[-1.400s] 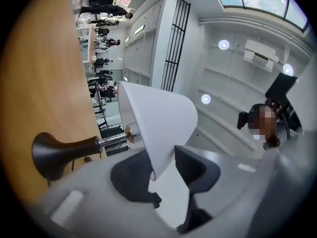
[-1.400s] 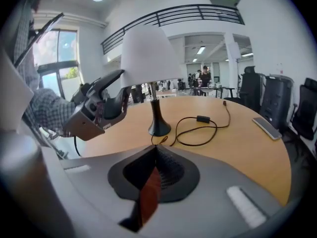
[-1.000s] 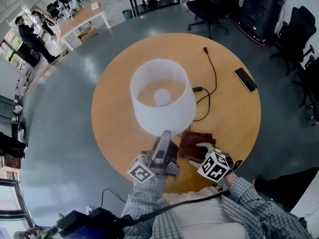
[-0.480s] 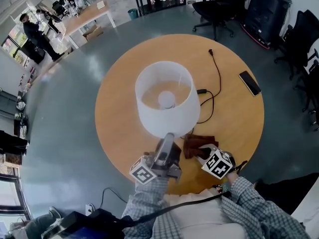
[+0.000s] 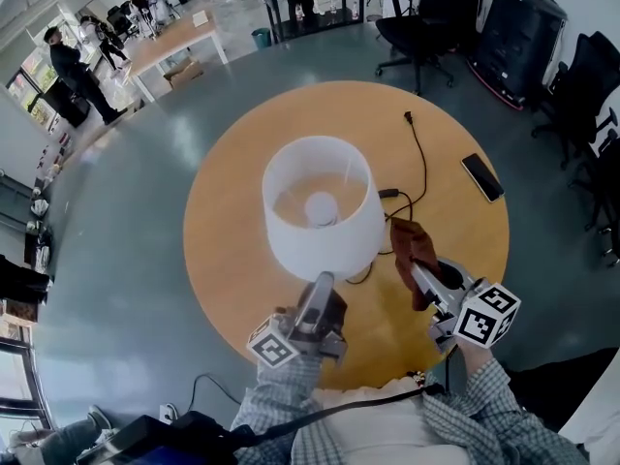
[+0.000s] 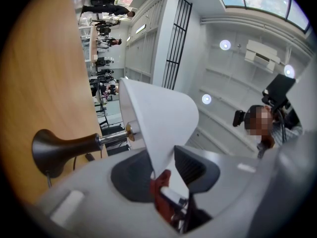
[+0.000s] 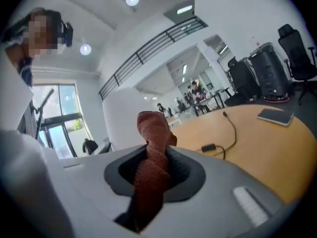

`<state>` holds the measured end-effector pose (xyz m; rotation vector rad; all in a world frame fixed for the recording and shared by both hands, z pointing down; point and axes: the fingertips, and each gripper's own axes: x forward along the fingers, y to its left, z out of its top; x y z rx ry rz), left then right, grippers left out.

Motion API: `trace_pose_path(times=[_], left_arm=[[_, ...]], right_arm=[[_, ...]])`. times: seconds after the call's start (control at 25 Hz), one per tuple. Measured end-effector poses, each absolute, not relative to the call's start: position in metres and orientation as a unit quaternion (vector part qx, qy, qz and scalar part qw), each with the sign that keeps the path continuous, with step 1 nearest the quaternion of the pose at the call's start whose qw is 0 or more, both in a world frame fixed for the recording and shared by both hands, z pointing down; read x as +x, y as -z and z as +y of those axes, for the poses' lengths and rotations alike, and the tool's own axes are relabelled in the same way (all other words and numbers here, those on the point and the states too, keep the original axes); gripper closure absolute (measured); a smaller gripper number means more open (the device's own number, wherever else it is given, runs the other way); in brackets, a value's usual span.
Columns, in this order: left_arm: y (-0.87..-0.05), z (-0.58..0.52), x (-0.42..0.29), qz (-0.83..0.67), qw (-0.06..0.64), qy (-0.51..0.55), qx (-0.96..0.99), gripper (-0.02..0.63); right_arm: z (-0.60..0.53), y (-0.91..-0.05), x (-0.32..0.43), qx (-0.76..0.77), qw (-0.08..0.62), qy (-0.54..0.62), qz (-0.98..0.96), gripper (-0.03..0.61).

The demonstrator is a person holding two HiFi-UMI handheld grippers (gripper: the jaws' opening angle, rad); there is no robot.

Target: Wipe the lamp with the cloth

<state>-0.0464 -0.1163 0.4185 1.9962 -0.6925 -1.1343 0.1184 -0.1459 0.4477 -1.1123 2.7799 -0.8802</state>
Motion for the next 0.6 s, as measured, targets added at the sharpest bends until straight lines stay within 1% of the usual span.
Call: trace_pose_path(times=[0.08, 0.16, 0.28, 0.36, 0.48, 0.6], left_arm=[[-0.417, -0.116, -0.047, -0.269, 0.364, 0.440, 0.775, 0.488], [-0.417, -0.116, -0.047, -0.271, 0.363, 0.440, 0.775, 0.488], [-0.418, -0.117, -0.044, -0.271, 0.362, 0.441, 0.775, 0.488], [-0.419, -0.116, -0.045, -0.271, 0.363, 0.441, 0.775, 0.486], [-0.420, -0.116, -0.046, -0.272, 0.362, 0.439, 0.776, 0.486], [-0.419, -0.116, -0.045, -0.271, 0.361, 0.439, 0.777, 0.486]], right_arm=[[-0.163, -0.391, 0.123, -0.360, 0.078, 0.257, 0.894, 0.503], [-0.176, -0.342, 0.116, -0.346, 0.110, 0.210, 0.908, 0.503], [-0.185, -0.294, 0.087, -0.310, 0.108, 0.136, 0.935, 0.503], [-0.188, -0.282, 0.066, -0.289, 0.100, 0.112, 0.945, 0.503], [-0.193, -0.290, 0.046, -0.280, 0.086, 0.114, 0.949, 0.503], [-0.199, -0.310, 0.050, -0.298, 0.071, 0.128, 0.943, 0.503]])
